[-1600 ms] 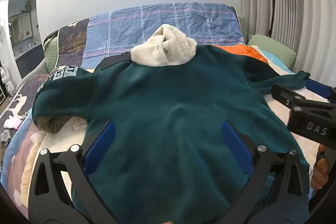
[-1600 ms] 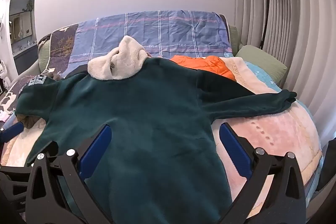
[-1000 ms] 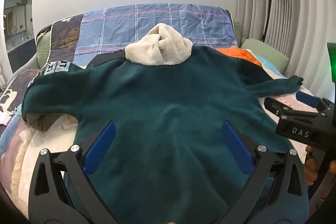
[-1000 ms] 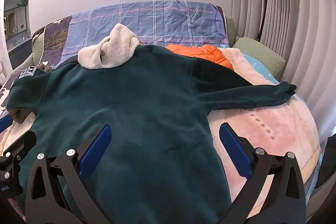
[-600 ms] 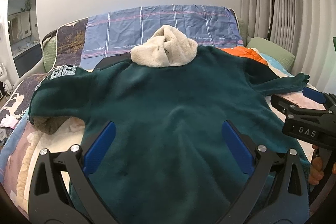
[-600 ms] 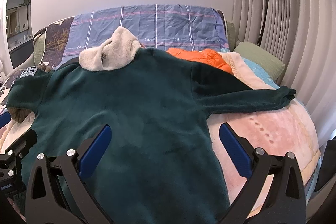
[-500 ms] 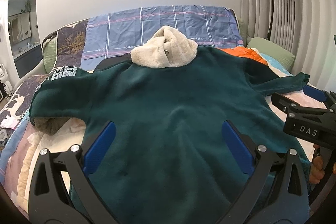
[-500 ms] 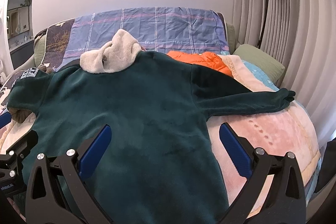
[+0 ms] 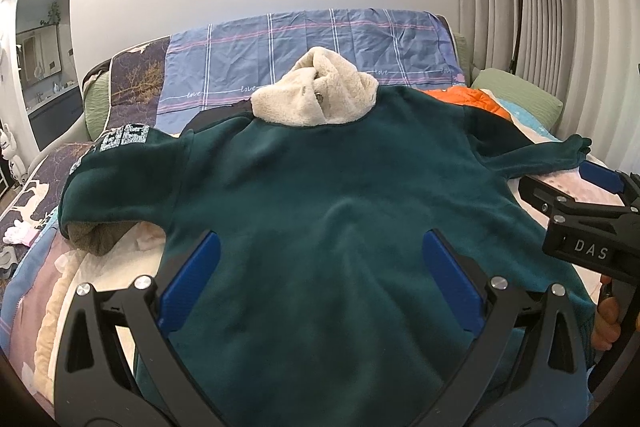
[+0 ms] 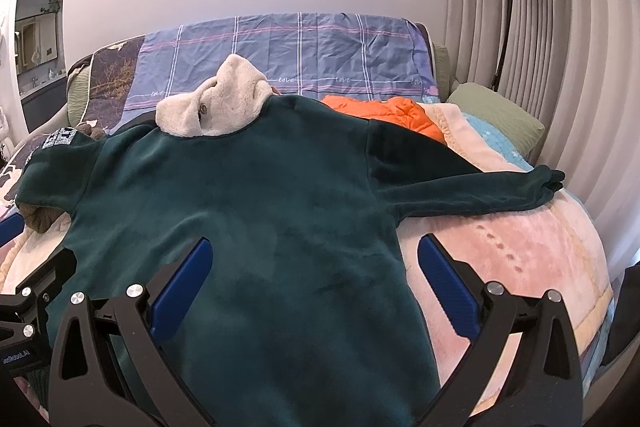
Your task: Fold large clothes
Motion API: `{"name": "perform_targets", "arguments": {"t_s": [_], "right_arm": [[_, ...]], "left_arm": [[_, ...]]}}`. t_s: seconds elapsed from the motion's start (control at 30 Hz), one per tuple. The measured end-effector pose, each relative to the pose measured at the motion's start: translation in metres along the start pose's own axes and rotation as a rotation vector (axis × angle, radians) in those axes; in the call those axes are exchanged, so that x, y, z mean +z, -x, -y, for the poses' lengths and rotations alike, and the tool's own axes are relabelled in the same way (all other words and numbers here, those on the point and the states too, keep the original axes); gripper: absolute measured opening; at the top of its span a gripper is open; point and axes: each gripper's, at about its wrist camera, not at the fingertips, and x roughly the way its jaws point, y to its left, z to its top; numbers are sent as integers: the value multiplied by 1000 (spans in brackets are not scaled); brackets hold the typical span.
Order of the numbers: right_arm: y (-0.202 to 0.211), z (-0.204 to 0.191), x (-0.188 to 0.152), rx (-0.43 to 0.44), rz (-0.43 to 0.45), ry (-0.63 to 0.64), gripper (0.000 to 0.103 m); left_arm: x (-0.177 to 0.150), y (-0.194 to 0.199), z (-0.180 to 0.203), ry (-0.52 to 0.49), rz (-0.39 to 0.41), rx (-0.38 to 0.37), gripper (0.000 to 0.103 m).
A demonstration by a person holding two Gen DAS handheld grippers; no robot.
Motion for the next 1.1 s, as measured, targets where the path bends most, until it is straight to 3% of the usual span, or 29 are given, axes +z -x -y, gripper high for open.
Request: {"name": "perform_targets", "arguments": {"t_s": [1.1], "right_arm": [[-3,0,-4,-4,-3,1,102]], "left_arm": [[-6,-7,2,-5,-30,-43,101]]}}
